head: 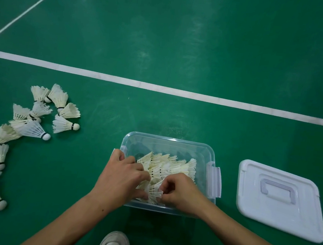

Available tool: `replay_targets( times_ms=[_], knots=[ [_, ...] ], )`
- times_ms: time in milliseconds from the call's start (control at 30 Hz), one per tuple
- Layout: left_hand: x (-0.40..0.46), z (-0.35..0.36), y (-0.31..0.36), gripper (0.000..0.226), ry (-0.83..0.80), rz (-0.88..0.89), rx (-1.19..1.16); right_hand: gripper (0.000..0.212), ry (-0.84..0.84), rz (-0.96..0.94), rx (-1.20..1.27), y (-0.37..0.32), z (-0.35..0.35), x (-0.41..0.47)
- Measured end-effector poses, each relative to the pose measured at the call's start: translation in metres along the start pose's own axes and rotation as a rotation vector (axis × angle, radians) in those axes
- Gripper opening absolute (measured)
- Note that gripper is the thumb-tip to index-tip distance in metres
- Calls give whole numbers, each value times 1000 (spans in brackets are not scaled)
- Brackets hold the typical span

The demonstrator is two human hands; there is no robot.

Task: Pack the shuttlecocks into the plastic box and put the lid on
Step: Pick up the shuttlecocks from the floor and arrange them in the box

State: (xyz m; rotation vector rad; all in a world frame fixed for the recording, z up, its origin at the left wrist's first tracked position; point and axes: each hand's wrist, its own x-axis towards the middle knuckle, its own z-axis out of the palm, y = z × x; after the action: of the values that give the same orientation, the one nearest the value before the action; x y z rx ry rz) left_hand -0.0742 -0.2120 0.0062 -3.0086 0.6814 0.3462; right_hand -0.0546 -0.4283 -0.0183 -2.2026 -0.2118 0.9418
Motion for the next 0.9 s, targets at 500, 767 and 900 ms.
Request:
replay_targets(
  times_ms=[500,767,900],
  knots=[
    [-12,-35,-9,65,284,-209,-431,13,173,-230,-13,-43,-66,-28],
    [-66,-34,-57,62,519,-539,-728,34,129,-450,-220,-124,-30,10],
    [-110,-18,-83,60,568,-666,-749,37,56,-536,-379,-169,-12,29]
  ],
)
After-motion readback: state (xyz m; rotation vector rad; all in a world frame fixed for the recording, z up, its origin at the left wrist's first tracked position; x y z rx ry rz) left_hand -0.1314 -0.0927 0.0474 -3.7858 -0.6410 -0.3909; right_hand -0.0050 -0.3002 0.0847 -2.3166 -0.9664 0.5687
